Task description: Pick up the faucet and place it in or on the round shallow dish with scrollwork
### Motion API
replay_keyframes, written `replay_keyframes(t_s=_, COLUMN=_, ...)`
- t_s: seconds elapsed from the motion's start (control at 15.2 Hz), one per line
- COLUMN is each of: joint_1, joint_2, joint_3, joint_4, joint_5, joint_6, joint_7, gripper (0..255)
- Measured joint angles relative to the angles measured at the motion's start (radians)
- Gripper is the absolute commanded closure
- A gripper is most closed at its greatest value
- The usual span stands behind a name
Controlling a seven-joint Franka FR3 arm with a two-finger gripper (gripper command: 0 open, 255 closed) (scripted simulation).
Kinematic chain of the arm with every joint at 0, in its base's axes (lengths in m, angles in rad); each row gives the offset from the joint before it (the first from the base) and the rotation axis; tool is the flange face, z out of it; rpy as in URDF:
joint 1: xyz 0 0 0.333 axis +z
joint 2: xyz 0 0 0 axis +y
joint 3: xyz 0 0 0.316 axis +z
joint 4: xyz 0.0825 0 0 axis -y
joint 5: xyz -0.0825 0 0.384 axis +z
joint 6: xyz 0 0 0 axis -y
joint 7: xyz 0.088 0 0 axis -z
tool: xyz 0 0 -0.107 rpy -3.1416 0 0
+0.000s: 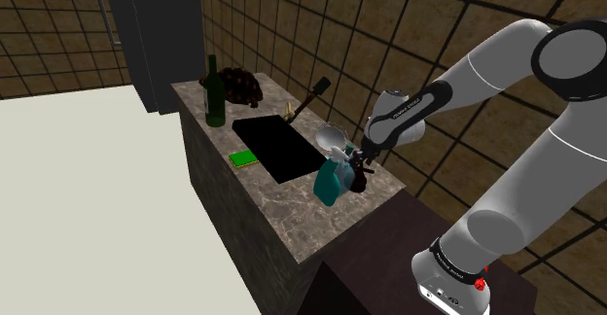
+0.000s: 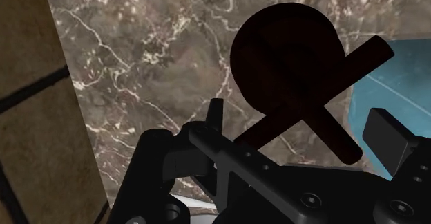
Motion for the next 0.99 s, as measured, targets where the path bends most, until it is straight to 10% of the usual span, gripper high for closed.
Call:
replay_keyframes(t_s=0.33, joint_1=0.000, joint_2=0.011, joint_3=-0.004, joint_4=0.003, joint_5=0.004, joint_6=0.007, joint_7=-0.007, gripper=0)
replay_keyframes(t_s=0.4, joint_1=0.000, joint_2=0.009, joint_3=-0.004, joint_4=-0.002, joint_5=0.003, joint_6=0.011, joint_7=-0.006, gripper=255)
replay_keyframes(t_s=0.99, joint_1=0.008, joint_2=0.016, joint_3=0.003, joint_4=-0.015, joint_5=0.004, joint_6=0.020, joint_7=0.005, gripper=255)
